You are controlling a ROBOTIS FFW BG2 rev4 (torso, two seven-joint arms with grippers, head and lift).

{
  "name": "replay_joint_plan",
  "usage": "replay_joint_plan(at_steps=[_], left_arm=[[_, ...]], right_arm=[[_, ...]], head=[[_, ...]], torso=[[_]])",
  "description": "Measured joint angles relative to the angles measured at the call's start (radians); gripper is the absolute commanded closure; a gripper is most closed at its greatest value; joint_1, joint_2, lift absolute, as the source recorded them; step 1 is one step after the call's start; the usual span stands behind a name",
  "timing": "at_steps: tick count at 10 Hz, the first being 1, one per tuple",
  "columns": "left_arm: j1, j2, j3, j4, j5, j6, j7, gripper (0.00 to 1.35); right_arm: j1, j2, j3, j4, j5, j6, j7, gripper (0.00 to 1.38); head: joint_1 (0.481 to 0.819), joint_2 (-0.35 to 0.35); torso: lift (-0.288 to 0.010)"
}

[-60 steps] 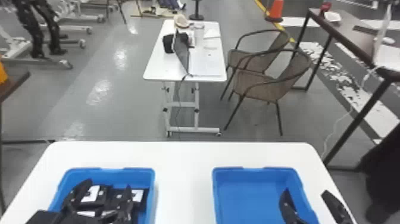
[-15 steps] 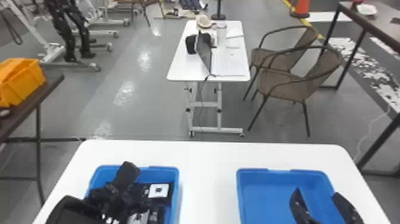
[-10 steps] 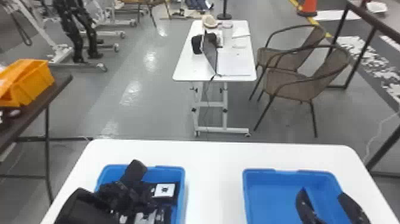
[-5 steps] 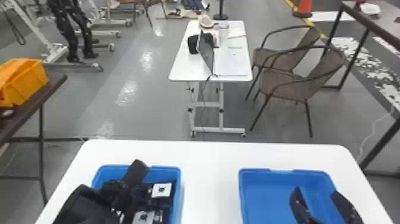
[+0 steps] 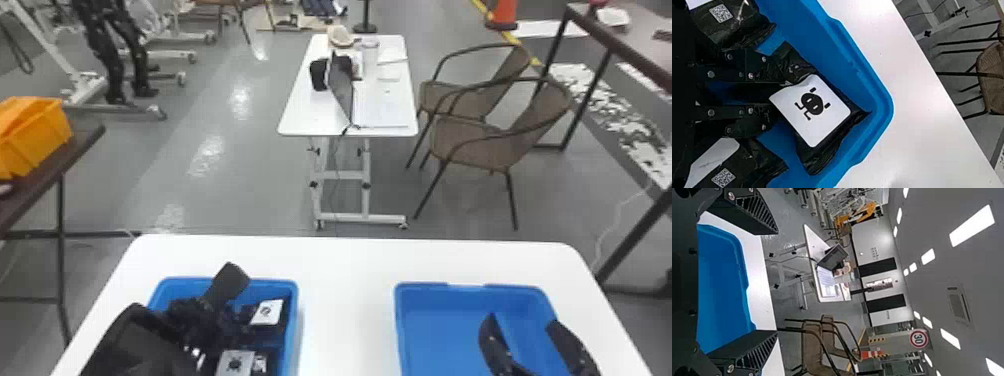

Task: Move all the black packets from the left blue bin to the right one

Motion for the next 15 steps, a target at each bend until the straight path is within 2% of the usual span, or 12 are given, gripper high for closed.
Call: replay_joint_plan(at_steps=[1,3,5,7,9,11,13,15], left_arm=[[0.004,-0.003,-0.004,-0.012,-0.009,-0.002,-0.001,1.17],[0.032,-0.007,-0.002,-0.073,-0.003,-0.006,-0.012,1.17],[0.123,-0.016,0.013,-0.254,0.042,-0.005,-0.012,1.17],[0.242,-0.047,0.027,-0.486,0.08,-0.009,-0.008,1.17],[0.28,-0.071,0.006,-0.613,0.083,-0.048,0.005,1.17],[0.228,-0.051,-0.078,-0.604,0.064,-0.086,0.039,1.17],[0.125,-0.033,-0.19,-0.506,0.041,-0.148,0.058,1.17],[0.01,-0.028,-0.304,-0.39,0.035,-0.21,0.097,1.17]], right_arm=[[0.0,0.0,0.0,0.0,0.0,0.0,0.001,0.11],[0.0,0.0,0.001,-0.001,0.0,0.0,0.002,0.11],[-0.004,0.0,0.004,-0.001,0.0,0.0,0.002,0.11],[-0.008,0.0,0.006,-0.001,-0.006,0.0,0.006,0.11],[-0.032,0.0,0.01,-0.006,-0.016,0.0,0.032,0.11],[-0.097,0.0,0.017,0.014,-0.029,0.0,0.081,0.11],[-0.161,0.0,0.02,0.041,-0.043,0.007,0.119,0.11],[-0.216,0.0,0.022,0.064,-0.058,0.039,0.166,0.11]], head=[[0.695,0.042],[0.695,0.035],[0.695,0.031],[0.695,0.013],[0.695,-0.012],[0.695,-0.03],[0.695,-0.078],[0.695,-0.117]], torso=[[0.0],[0.0],[0.0],[0.0],[0.0],[0.0],[0.0],[0.0]])
